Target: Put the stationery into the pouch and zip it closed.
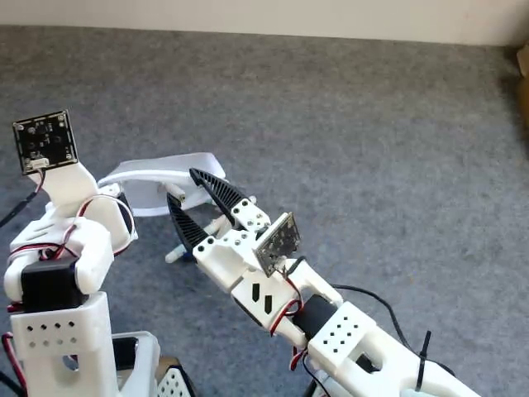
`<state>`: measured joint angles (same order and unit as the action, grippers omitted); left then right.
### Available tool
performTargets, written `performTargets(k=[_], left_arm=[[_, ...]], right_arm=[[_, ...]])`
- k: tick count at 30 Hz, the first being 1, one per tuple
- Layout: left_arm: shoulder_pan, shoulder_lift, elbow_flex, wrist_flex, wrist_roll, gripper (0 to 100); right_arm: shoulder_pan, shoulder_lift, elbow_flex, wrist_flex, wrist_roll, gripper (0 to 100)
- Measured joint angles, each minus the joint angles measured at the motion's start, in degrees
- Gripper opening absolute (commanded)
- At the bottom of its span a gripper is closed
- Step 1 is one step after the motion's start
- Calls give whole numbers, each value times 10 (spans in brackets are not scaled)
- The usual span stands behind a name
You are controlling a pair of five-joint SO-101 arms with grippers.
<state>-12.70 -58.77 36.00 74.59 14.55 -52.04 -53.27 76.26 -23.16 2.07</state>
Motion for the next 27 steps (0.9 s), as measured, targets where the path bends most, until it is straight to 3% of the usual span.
performTargets(k=[5,10,14,20,27], left_arm=[[0,0,0,-1,0,8],[-4,0,0,-4,0,8],[-64,0,1,-11,17,8],[-107,0,1,-12,25,8],[-123,0,1,-12,26,8]], right_arm=[[-3,-63,1,39,0,152],[-25,-183,1,198,0,152],[-79,-242,1,313,0,152],[-113,-237,-2,426,0,152],[-114,-98,-87,535,0,152]])
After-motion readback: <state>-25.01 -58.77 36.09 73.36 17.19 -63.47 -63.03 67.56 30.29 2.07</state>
